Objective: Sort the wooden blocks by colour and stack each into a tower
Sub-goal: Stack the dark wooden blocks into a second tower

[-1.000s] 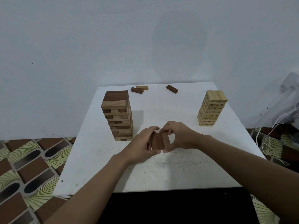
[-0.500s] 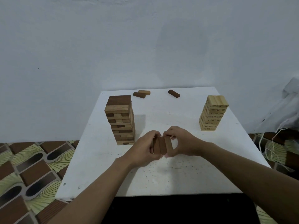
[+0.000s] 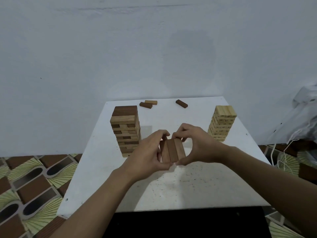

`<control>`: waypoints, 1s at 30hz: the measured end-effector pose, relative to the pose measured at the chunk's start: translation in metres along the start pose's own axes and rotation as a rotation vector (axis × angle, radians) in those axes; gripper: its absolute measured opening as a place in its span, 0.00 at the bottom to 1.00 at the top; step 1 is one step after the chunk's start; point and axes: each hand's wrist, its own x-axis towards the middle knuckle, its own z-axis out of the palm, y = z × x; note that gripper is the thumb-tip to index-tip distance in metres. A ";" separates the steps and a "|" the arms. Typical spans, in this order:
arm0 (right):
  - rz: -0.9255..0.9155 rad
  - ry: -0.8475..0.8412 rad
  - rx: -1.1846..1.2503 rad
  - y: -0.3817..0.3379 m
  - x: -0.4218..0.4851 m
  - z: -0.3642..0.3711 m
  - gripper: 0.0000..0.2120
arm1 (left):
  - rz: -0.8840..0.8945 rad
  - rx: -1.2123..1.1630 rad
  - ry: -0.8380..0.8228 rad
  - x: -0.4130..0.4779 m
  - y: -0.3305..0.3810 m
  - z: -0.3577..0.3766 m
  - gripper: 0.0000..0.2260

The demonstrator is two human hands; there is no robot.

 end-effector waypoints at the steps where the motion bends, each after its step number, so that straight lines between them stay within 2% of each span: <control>1: -0.009 0.002 -0.006 -0.007 0.000 -0.006 0.30 | 0.010 0.004 0.011 -0.002 0.006 -0.006 0.32; 14: -0.167 0.146 -0.007 -0.098 0.033 -0.061 0.29 | 0.061 0.196 0.080 -0.005 0.063 -0.137 0.29; 20: -0.118 0.115 -0.049 -0.128 0.091 -0.071 0.22 | 0.062 0.271 0.066 0.023 0.031 -0.197 0.35; 30: 0.017 0.007 -0.074 -0.123 0.137 -0.042 0.18 | -0.021 0.206 -0.069 0.047 -0.035 -0.205 0.32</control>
